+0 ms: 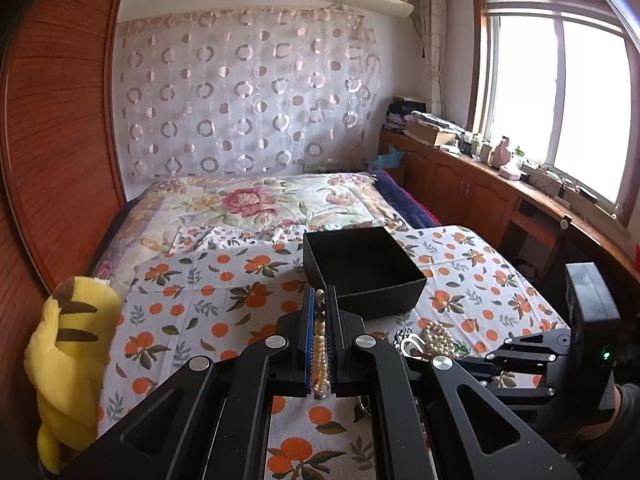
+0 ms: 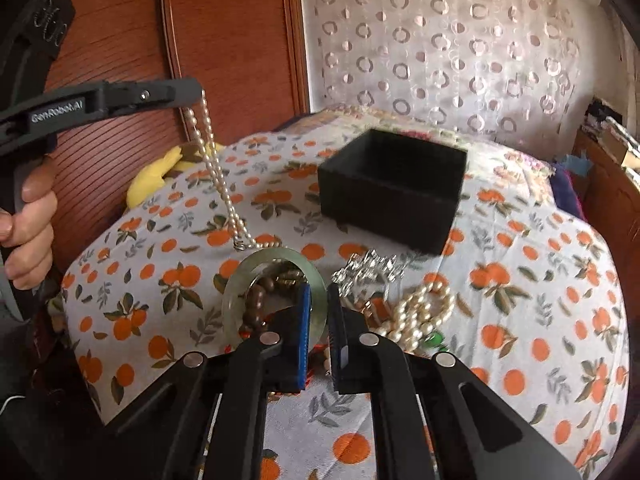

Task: Organize jewelry
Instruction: 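Close the left tool on the pearl necklace while the right tool grips the jade bangle, then carry the pearls and jade bangle into the black box and open both tools, then move both tools back over the jewelry pile, then grasp the silver cuff bangle with the left tool while the right grasps the wooden bead bracelet, then lower the silver bangle into the black box and open the left tool, then lower the wooden bead bracelet into the black box and open the right tool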

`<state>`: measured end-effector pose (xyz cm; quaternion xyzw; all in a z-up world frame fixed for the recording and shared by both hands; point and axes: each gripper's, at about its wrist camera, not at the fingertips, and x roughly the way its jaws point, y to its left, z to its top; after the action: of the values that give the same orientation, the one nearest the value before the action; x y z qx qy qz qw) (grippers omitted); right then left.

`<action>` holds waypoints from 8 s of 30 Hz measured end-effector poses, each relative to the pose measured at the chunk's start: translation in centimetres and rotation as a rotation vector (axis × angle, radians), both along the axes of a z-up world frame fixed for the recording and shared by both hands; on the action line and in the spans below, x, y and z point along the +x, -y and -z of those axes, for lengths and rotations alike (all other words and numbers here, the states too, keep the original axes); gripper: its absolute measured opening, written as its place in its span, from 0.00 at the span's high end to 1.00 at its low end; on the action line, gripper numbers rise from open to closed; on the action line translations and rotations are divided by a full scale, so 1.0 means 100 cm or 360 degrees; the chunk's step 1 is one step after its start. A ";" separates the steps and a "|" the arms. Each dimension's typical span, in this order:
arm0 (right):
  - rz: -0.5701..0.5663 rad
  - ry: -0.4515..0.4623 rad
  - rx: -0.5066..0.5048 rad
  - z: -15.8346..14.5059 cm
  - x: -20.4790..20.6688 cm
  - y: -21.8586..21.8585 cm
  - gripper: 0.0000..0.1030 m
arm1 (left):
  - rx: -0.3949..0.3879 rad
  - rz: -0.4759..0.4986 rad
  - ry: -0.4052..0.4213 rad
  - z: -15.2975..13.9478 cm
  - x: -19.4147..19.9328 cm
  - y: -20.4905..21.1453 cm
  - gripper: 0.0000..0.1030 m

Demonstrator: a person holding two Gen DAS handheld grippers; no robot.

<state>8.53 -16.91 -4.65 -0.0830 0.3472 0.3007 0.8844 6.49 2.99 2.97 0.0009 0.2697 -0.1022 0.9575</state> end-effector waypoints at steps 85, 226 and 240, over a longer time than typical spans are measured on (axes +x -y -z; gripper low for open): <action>0.0198 0.0006 -0.0047 -0.010 0.064 0.047 0.79 | 0.0052 0.0237 -0.0373 0.080 0.023 0.049 0.50; 0.0161 0.0232 0.0126 -0.098 0.109 0.057 0.85 | 0.0080 0.0082 -0.0339 0.041 0.144 0.059 0.45; 0.0136 0.0199 0.0098 -0.093 0.136 0.031 0.85 | 0.0067 0.0067 -0.0228 0.028 0.104 0.037 0.38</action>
<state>22.11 -20.00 4.65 -0.0594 0.2852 0.2674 0.9185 16.85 -0.76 0.20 0.0195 0.3395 -0.1163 0.9332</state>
